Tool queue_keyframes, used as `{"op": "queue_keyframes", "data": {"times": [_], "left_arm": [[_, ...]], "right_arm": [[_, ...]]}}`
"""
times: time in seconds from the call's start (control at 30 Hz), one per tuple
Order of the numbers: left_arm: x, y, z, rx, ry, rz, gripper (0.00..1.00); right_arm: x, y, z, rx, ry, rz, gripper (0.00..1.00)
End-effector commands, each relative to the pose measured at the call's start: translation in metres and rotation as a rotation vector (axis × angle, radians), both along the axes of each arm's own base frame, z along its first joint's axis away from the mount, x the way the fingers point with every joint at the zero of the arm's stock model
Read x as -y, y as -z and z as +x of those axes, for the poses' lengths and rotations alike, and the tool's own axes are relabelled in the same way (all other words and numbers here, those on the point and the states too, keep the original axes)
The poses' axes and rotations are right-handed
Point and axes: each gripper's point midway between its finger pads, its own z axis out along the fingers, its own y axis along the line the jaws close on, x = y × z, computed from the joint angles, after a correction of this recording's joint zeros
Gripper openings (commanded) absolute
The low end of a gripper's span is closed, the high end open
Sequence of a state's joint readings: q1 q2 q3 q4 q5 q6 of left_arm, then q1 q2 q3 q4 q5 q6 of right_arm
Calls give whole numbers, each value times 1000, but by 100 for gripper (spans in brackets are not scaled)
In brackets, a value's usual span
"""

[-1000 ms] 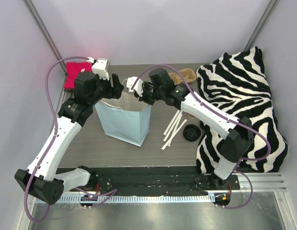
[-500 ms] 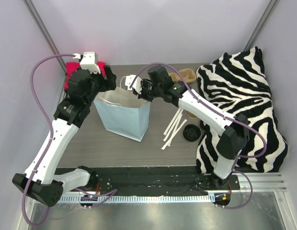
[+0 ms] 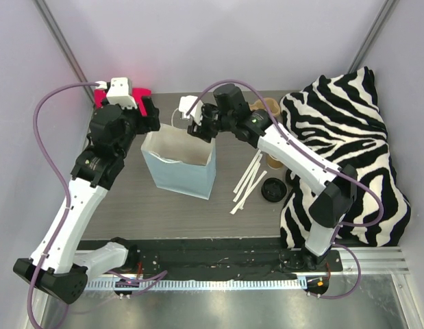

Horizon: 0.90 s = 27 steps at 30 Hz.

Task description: Pack the takeout coffee

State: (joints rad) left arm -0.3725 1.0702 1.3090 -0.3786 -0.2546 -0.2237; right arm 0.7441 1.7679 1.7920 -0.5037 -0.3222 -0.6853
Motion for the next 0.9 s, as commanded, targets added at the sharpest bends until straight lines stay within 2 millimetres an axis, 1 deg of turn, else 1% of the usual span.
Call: {"op": "queue_keyframes", "data": {"times": [0.0, 0.1, 0.13, 0.17, 0.2, 0.27, 0.3, 0.33, 0.4, 0.43, 0.5, 0.53, 0.57, 0.6, 0.63, 0.67, 0.7, 0.73, 0.77, 0.8, 0.83, 0.87], "left_arm": [[-6, -7, 0, 28, -26, 6, 81], [-8, -7, 1, 32, -32, 12, 82], [-10, -8, 2, 36, -44, 15, 82], [-10, -9, 3, 38, -48, 20, 82], [-12, -9, 3, 40, -55, 26, 82], [-16, -10, 5, 44, -82, 31, 83], [-18, -11, 5, 43, -96, 23, 84], [-19, -10, 6, 40, -104, 19, 84], [-20, -8, 8, 32, -114, 0, 84], [-23, -7, 10, 25, -127, -19, 84], [-26, -4, 12, 10, -141, -33, 84], [-31, -4, 12, 2, -153, -43, 84], [-32, -2, 13, -7, -156, -43, 84], [-33, -1, 13, -11, -154, -42, 84], [-38, 2, 13, -27, -167, -37, 84], [-39, 5, 14, -36, -167, -33, 84], [-42, 6, 13, -42, -169, -33, 84], [-45, 10, 13, -60, -167, -31, 84], [-46, 12, 13, -68, -164, -31, 84], [-50, 14, 13, -74, -170, -30, 84], [-49, 16, 12, -82, -160, -32, 84], [-50, 17, 11, -89, -159, -33, 84]], "right_arm": [[-3, -59, -13, 9, -10, 138, 61], [1, -86, -22, -16, 16, 211, 64], [5, -98, -23, -13, 40, 238, 64], [9, -104, -25, -58, 87, 275, 65], [24, -118, -21, -44, 169, 307, 65], [40, -116, -19, -93, 274, 338, 66], [64, -127, -18, -109, 379, 394, 66], [75, -107, -15, -151, 453, 381, 66], [98, -95, -14, -220, 577, 416, 66], [127, -80, -7, -230, 701, 405, 66], [147, -61, -6, -274, 778, 381, 66], [163, -35, -8, -324, 848, 342, 66], [167, -20, -10, -342, 859, 301, 65], [167, -5, -16, -372, 831, 253, 60], [174, 24, -30, -353, 735, 83, 56], [165, 38, -46, -391, 607, 27, 54], [165, 48, -56, -389, 532, -30, 54], [170, 70, -73, -413, 442, -124, 54], [170, 74, -81, -350, 311, -188, 55], [174, 83, -87, -331, 256, -236, 55], [179, 99, -93, -332, 213, -291, 55], [182, 106, -94, -272, 124, -357, 52]]}}
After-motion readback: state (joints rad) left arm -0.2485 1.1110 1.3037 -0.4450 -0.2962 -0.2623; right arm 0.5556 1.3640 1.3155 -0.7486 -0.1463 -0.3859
